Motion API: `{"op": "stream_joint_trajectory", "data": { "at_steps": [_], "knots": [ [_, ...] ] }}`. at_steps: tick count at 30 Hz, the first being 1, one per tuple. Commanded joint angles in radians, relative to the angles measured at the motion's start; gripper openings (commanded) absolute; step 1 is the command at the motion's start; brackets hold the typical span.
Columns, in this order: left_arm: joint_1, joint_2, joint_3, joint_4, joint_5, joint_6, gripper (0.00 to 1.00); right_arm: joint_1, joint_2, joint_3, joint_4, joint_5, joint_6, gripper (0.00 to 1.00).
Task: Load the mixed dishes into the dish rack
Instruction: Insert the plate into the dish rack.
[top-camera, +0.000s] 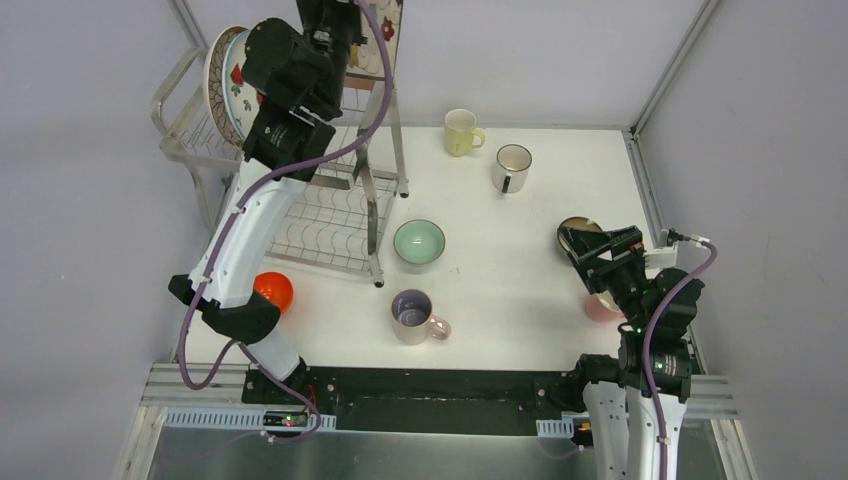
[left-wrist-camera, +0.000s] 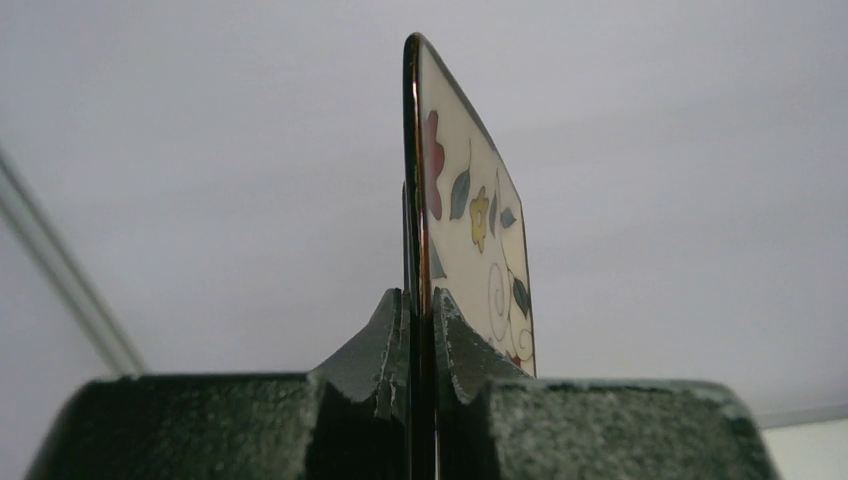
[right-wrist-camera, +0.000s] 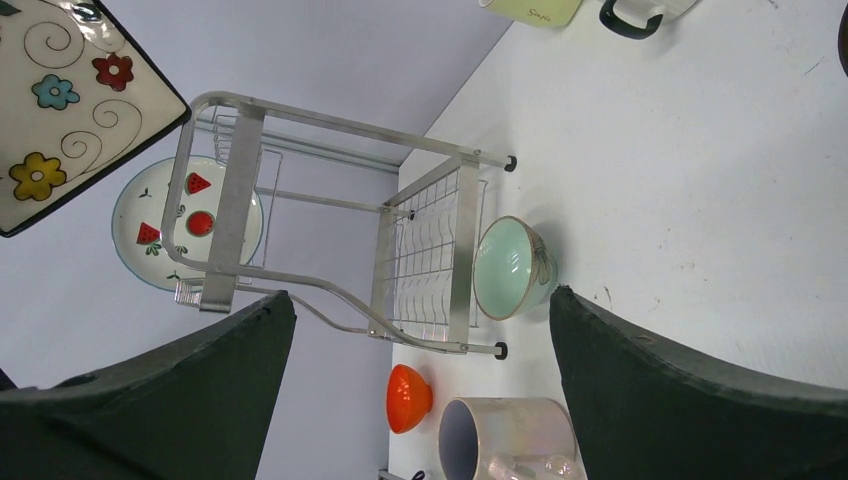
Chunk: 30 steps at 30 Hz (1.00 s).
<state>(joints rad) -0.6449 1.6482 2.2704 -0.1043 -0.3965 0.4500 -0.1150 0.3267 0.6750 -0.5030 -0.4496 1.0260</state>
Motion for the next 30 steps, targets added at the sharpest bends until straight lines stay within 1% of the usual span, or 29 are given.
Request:
{"op": "stream_joint_trajectory", "data": {
  "at_steps": [1,8,14,17,21,26,30],
  "knots": [
    [0.037,-0.112,0.06,0.299,0.006,0.028,0.0,0.005,0.011,0.034,0.029,-0.004,-0.017,1.0],
    [0.042,-0.12,0.06,0.316,0.018,0.106,0.0,0.005,0.015,0.029,0.033,-0.012,-0.019,1.0],
    [0.042,-0.136,0.049,0.303,0.011,0.145,0.0,0.005,0.019,0.03,0.037,-0.022,-0.02,1.0],
    [0.042,-0.175,-0.008,0.294,0.002,0.144,0.0,0.005,0.026,0.037,0.042,-0.026,-0.019,1.0],
    [0.042,-0.224,-0.086,0.214,-0.015,0.149,0.0,0.005,0.043,0.039,0.043,-0.04,-0.025,1.0],
    [0.042,-0.294,-0.246,0.26,-0.049,0.208,0.0,0.005,0.061,0.033,0.055,-0.07,-0.044,1.0],
    [0.042,-0.329,-0.285,0.267,-0.07,0.243,0.0,0.006,0.063,0.028,0.058,-0.077,-0.05,1.0]
  ]
}}
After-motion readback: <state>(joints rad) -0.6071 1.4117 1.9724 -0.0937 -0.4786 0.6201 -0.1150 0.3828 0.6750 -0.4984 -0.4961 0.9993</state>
